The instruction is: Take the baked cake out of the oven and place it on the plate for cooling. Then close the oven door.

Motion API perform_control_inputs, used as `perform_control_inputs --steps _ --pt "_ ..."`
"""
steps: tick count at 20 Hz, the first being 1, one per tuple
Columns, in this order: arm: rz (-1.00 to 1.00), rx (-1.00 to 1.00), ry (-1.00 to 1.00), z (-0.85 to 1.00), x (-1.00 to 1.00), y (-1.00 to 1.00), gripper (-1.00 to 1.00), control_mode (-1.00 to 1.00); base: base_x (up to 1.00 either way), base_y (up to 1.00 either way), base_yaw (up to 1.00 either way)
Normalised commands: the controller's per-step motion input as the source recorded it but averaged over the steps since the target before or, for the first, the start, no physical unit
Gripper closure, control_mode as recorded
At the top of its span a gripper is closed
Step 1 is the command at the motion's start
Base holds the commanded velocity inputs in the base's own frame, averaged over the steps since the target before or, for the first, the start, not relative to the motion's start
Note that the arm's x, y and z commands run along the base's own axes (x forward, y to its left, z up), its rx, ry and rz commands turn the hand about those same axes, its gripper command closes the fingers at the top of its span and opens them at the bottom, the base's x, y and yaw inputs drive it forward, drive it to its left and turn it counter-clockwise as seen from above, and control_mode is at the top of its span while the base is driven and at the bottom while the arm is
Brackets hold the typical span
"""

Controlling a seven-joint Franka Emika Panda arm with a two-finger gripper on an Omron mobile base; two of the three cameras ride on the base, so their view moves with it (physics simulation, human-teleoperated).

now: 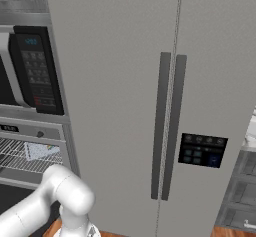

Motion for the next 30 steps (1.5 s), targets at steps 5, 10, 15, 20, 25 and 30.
perform_control_inputs --steps 5,10,15,20,25,30 --pt "0.03 -0.01 -0.07 -0.16 0.51 -0.01 -1.00 -1.00 0.00 0.00 0.00" --pt "0.13 -0.03 -0.21 -0.35 0.42 -0.03 -1.00 -1.00 0.00 0.00 0.00" --pt "0.13 0.00 -0.02 -0.18 0.49 -0.17 -1.00 -1.00 0.00 0.00 0.00" --pt "0.09 -0.04 0.00 -0.28 0.41 -0.03 -1.00 -1.00 0.00 0.00 0.00" --pt "0.05 -0.15 -0.09 -0.42 0.20 0.00 -1.00 -1.00 0.00 0.00 0.00" --pt "0.00 -0.20 -0.04 -0.34 0.18 0.00 -1.00 -1.00 0.00 0.00 0.00"
